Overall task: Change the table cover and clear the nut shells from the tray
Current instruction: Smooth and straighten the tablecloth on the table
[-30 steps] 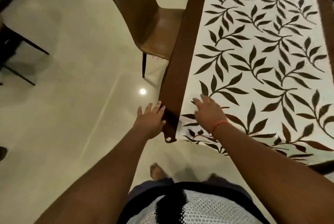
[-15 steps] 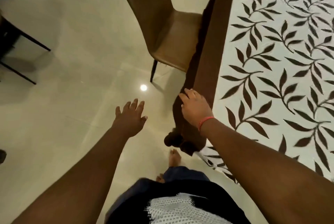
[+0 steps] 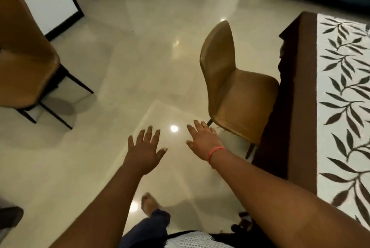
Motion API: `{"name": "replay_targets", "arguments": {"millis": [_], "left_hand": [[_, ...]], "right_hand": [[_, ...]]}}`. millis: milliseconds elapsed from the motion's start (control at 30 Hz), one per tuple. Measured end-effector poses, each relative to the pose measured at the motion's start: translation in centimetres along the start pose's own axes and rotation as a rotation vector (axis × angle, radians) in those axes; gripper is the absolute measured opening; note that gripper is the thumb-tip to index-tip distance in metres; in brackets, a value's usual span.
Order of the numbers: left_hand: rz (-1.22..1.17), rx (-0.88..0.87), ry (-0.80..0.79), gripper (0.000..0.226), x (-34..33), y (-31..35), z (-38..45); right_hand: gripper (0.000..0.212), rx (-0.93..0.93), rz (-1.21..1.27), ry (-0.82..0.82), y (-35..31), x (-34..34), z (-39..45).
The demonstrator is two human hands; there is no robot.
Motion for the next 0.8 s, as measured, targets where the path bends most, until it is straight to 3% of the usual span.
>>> {"name": "replay_targets", "arguments": {"millis": [167, 267, 467, 633, 800], "left_hand": [[0.084, -0.142, -0.034, 0.096, 0.7, -8.5, 6.2], [0.111, -0.16, -0.08, 0.106, 1.7, -12.3, 11.5], [0.128, -0.219, -0.021, 0.111, 7.7, -13.9, 26.1], [0.177, -0.19, 0.015, 0.088, 14.9, -15.4, 37.3], [0.181, -0.179, 0.04, 0.081, 21.4, -17.2, 48.4]], "right_hand": [[0.065, -0.142, 0.062, -0.019, -3.4, 1.9, 6.5], [0.066, -0.121, 0.092, -0.02, -5.8, 2.9, 10.1], [0.066, -0.052, 0.145, 0.011, -8.9, 6.5, 22.8], [0.065, -0.001, 0.186, 0.093, -8.4, 13.3, 34.6], [0.065, -0.035, 0.246, 0.154, -6.2, 21.4, 45.6]]}}
Point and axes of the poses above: each hand's wrist, its own z-axis towards the middle knuckle, its own x-axis out of the back of the hand, y = z × x, the point moved 3 cm from there along z, towards the middle knuckle, and after that the axes turned 15 degrees about z, right-handed, at the moved point
